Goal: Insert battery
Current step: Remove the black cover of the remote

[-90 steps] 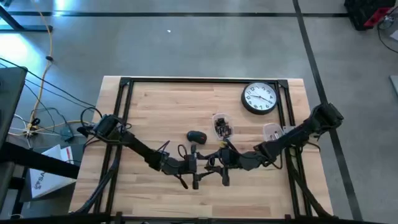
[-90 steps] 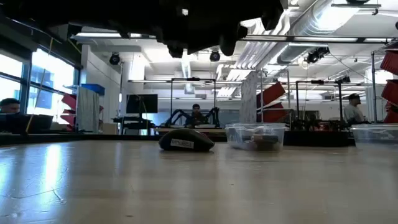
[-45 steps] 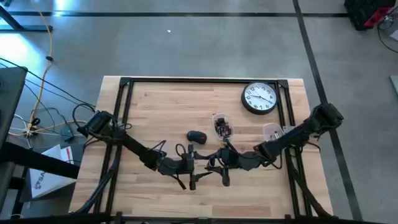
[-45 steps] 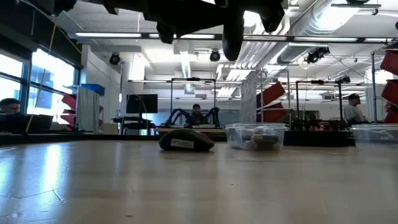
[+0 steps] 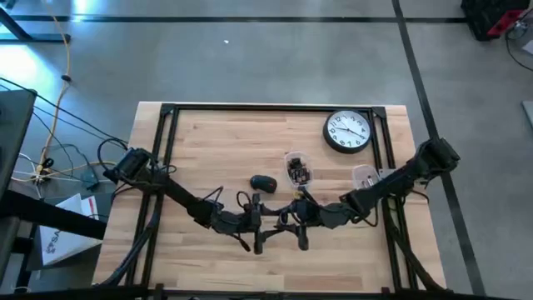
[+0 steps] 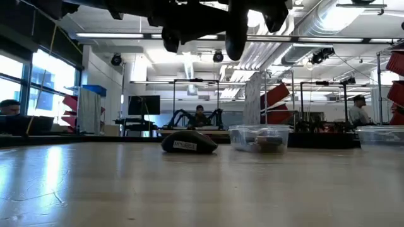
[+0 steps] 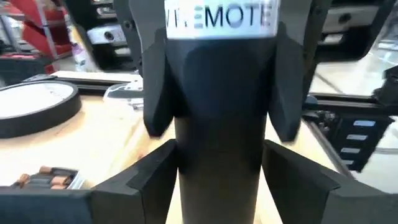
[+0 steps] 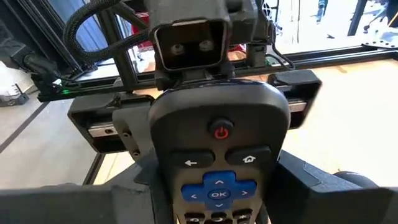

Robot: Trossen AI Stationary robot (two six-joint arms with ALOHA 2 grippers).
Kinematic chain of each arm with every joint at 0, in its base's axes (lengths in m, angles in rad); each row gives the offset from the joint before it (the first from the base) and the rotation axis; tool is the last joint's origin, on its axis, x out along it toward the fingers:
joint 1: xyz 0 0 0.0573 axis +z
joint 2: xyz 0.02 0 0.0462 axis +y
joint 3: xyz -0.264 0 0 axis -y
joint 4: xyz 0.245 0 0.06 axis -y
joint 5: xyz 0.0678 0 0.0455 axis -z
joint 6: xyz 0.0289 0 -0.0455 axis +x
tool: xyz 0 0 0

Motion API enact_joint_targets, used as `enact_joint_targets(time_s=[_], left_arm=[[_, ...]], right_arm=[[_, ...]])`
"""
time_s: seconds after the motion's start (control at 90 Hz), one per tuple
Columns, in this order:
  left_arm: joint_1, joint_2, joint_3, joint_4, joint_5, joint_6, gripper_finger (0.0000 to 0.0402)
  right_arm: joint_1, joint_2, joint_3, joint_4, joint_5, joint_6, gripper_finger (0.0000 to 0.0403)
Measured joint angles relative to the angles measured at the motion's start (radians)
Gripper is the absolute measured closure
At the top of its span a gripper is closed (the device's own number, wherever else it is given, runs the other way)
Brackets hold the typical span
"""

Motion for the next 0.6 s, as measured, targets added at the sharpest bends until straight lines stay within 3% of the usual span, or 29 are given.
enact_joint_targets(time_s=[0.156,0.456,0.6], left_arm=[[-0.027,-0.032,-0.013,-0.040,-0.069,0.006,0.0213],[-0.026,-0.054,-0.089,0.102,-0.067,0.008,0.0233],[-0.002,-0.053,-0.089,0.114,-0.009,-0.001,0.0245]], right_arm=[[-0.001,0.000,0.000,0.000,0.014,-0.001,0.0239],[-0.001,0.000,0.000,-0.003,0.014,0.001,0.0239],[-0.002,0.000,0.000,-0.003,0.011,0.000,0.0239]])
